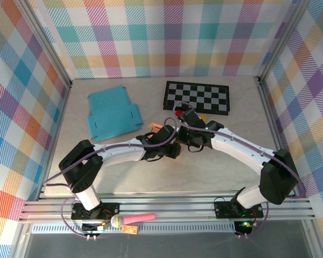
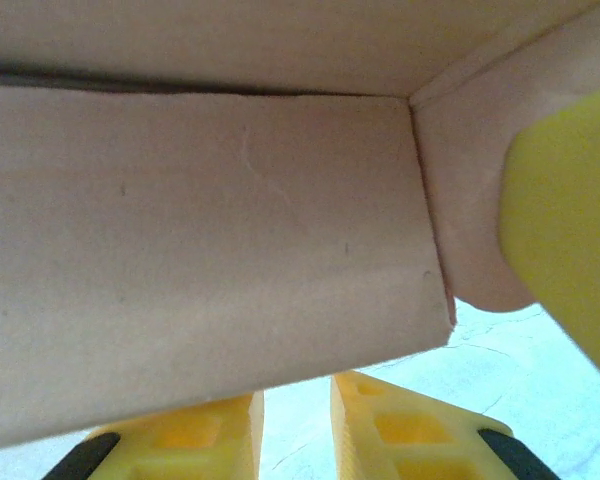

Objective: Fold the paper box

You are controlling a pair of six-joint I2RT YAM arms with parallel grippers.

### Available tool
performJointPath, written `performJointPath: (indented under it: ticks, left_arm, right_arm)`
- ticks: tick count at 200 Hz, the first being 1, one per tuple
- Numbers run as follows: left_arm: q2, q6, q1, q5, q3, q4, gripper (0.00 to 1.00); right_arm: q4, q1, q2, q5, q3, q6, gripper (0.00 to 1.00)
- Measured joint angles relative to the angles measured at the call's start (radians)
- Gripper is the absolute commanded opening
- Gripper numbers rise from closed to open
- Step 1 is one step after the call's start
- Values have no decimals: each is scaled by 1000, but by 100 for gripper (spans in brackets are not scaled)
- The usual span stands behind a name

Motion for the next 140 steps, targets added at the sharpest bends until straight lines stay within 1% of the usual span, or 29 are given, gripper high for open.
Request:
performJointPath:
  ticks: [79, 106, 140]
  left_arm:
    - [0, -2, 0, 2, -1, 1, 24]
    - [0, -11, 3, 2, -2, 0, 24]
    - [-10, -19, 3, 6, -9, -4, 28]
  right_arm:
    - [-2, 0, 4, 0, 4, 12, 0]
    - [34, 5, 3, 10, -16, 3, 0]
    - [96, 31, 3, 39, -62, -29, 0]
